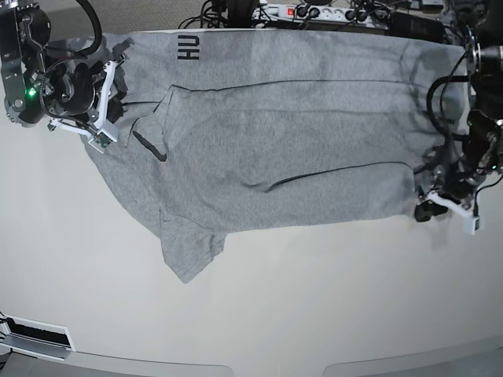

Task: Layout the t-shirt on the table in an organized manner, then fold the t-shirt properly
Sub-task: 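Move both grippers to the shirt's hem edge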

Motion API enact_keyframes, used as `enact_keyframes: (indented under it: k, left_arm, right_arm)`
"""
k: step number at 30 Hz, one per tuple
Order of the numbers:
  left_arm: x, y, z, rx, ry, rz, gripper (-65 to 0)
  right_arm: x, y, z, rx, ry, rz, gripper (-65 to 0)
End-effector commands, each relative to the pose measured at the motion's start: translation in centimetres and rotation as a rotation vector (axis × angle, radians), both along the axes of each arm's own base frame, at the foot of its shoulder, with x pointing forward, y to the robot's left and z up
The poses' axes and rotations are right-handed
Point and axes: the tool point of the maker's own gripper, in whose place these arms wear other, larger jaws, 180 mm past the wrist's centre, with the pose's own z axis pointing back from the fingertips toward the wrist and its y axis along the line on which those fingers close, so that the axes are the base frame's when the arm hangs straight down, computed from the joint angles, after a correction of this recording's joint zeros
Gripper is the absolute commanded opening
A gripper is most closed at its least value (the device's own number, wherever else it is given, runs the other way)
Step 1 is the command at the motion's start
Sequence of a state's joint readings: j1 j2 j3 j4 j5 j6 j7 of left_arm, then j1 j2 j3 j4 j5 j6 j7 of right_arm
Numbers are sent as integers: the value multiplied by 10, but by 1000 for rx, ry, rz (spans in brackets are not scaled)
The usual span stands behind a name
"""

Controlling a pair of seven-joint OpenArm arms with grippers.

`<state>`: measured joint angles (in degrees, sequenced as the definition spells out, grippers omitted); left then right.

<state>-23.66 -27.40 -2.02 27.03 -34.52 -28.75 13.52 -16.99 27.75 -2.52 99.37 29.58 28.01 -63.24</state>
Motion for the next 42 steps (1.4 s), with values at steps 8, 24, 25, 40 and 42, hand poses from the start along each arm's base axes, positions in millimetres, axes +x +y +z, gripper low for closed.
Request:
enact_keyframes:
  k: [8,24,25,40,42]
  left_arm:
    - [-1,-12,-2,-3,114,-85,-576]
    - [-6,10,-1,81,139,-90,-650]
    - [-6,11,-2,86,141,-81,-650]
    - [-6,13,-3,91,148,-77,-650]
    - [-6,13,-3,91,147,-77,-650]
  right_arm:
    - [32,4,17,43,-145,-15,-447]
    - [195,-41,49,0,-418,-324,-298]
    - [205,-43,45,12,-406,-352,-298]
    - [263,-25,9,209,-218,-514,-299]
    - [256,-26,2,201,-205,-524,-299]
